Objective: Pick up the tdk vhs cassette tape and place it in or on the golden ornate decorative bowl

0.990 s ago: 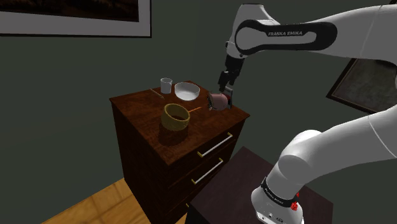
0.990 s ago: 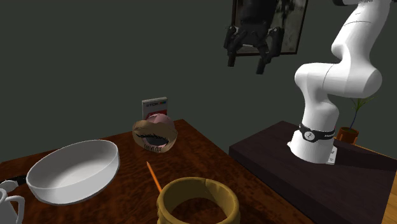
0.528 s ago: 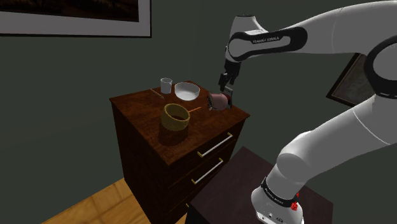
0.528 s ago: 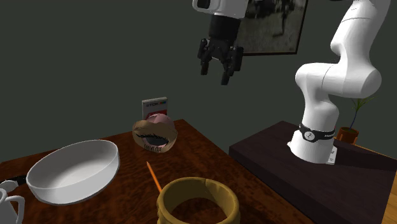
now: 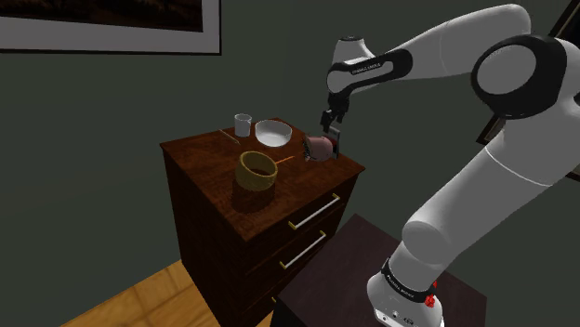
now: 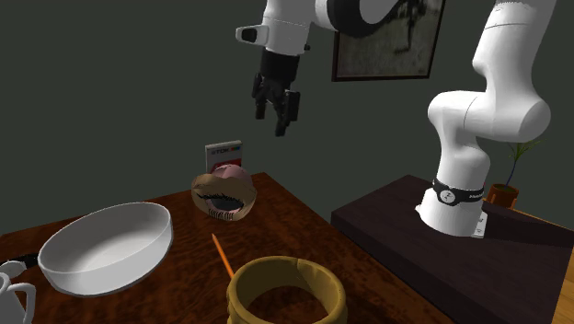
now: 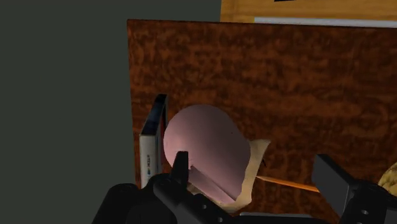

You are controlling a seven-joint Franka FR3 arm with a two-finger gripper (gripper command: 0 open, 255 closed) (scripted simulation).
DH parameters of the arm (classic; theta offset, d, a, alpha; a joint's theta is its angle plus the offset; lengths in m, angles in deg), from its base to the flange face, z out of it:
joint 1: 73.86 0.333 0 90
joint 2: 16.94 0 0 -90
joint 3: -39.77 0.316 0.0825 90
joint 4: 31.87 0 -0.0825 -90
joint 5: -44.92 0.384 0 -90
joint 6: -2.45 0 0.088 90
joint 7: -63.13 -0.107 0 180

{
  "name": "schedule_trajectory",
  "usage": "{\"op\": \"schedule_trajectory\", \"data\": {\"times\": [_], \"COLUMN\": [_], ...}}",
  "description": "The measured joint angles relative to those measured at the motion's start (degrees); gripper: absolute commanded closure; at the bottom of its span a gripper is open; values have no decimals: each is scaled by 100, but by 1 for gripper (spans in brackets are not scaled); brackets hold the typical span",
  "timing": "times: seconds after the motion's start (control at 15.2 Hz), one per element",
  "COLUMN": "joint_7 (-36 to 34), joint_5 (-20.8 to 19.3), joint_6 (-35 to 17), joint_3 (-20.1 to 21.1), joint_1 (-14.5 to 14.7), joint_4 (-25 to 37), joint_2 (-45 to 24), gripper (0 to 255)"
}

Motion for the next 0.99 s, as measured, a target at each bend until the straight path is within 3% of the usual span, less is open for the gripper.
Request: {"op": "schedule_trajectory", "data": {"times": [0.59,0.99], "joint_7": [268,264], "joint_5": [-126,-135], "joint_6": [-541,-933], "joint_3": [-366,-419], "joint_1": [-362,-442], "joint_4": [1220,1166], "joint_2": [-1533,-1846], "gripper": [0,0]}}
